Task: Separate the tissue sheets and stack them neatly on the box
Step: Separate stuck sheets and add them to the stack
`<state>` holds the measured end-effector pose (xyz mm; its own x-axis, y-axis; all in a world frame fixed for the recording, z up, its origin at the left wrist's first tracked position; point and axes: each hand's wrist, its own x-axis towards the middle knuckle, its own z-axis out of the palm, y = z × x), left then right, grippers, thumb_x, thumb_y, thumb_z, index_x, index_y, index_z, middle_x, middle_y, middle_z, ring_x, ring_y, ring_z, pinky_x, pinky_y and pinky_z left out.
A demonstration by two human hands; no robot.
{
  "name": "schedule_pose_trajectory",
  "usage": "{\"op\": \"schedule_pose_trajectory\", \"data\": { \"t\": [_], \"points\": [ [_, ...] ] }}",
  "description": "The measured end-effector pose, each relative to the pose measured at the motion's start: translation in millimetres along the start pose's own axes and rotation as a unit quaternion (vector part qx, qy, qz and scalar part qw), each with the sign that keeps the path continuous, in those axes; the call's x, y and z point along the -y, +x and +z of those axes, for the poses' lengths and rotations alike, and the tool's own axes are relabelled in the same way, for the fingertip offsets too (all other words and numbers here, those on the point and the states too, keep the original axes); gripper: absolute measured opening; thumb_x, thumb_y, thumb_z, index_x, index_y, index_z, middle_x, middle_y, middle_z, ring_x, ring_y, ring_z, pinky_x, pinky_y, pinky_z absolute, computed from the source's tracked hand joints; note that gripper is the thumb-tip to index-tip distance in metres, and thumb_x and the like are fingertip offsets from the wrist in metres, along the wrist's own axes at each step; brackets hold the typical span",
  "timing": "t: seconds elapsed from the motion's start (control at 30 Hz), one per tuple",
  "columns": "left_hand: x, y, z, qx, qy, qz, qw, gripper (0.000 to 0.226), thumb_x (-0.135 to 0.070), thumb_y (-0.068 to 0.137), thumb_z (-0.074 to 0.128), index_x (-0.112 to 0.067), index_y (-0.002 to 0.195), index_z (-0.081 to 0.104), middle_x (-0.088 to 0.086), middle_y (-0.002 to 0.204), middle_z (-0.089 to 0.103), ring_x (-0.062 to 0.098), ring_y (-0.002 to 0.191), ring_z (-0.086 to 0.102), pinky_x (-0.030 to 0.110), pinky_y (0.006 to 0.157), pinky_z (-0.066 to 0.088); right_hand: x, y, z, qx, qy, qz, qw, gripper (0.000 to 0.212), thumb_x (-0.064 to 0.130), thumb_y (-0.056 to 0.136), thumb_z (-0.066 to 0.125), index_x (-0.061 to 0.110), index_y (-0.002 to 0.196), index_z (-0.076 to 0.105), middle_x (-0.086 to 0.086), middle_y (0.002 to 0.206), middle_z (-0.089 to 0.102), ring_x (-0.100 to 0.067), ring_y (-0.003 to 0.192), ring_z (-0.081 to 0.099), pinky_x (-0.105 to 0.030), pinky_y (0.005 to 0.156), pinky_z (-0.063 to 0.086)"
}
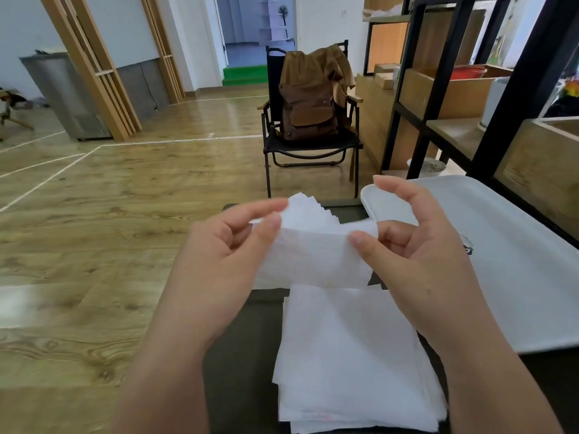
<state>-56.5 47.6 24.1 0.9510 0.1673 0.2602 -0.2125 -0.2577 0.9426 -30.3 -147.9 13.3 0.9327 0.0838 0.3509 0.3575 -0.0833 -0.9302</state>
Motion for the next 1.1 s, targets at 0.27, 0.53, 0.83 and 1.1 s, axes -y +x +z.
{"op": "schedule_pose_trajectory", "data": {
  "t": [0.27, 0.53, 0.83, 1.1],
  "points": [
    [-2, -1, 1, -0.068, 0.185, 0.082, 0.977, 0.023, -0.031, 0.08, 0.074, -0.052, 0.09, 0.07, -0.035, 0.083, 0.065, -0.004, 0.076, 0.06, 0.006, 0.062, 0.041, -6, 1, 2, -0.015, -0.131, -0.039, 0.991, 0.022, 0.022, 0.079, 0.074, 0.041, 0.092, 0.074, 0.027, 0.079, 0.066, -0.002, 0.076, 0.064, -0.014, 0.067, 0.051],
    [-17, -5, 2, -0.101, 0.176, 0.133, 0.97, 0.013, -0.031, 0.081, 0.075, -0.042, 0.082, 0.067, -0.03, 0.105, 0.06, -0.003, 0.104, 0.058, 0.013, 0.078, 0.042, 16, -5, -6, -0.065, -0.166, -0.082, 0.981, 0.004, 0.038, 0.077, 0.066, 0.041, 0.077, 0.063, 0.017, 0.092, 0.061, -0.001, 0.09, 0.057, -0.017, 0.072, 0.051],
    [-41, -35, 1, 0.017, 0.022, 0.049, 0.998, 0.037, -0.045, 0.081, 0.068, -0.059, 0.113, 0.053, 0.009, 0.088, 0.073, 0.041, 0.082, 0.068, 0.058, 0.073, 0.058, 52, -27, -32, 0.021, -0.002, 0.01, 1.0, 0.008, 0.036, 0.086, 0.065, 0.029, 0.089, 0.069, 0.007, 0.078, 0.074, -0.007, 0.068, 0.071, -0.015, 0.052, 0.052],
    [-6, -25, 4, 0.165, 0.272, -0.195, 0.928, 0.03, -0.049, 0.089, 0.063, -0.05, 0.114, 0.047, -0.012, 0.072, 0.07, 0.002, 0.068, 0.066, 0.025, 0.066, 0.048, 6, -20, -39, 0.145, -0.312, 0.27, 0.899, 0.026, 0.05, 0.082, 0.069, 0.024, 0.077, 0.07, 0.006, 0.072, 0.07, -0.009, 0.068, 0.066, -0.024, 0.065, 0.049]
  ]
}}
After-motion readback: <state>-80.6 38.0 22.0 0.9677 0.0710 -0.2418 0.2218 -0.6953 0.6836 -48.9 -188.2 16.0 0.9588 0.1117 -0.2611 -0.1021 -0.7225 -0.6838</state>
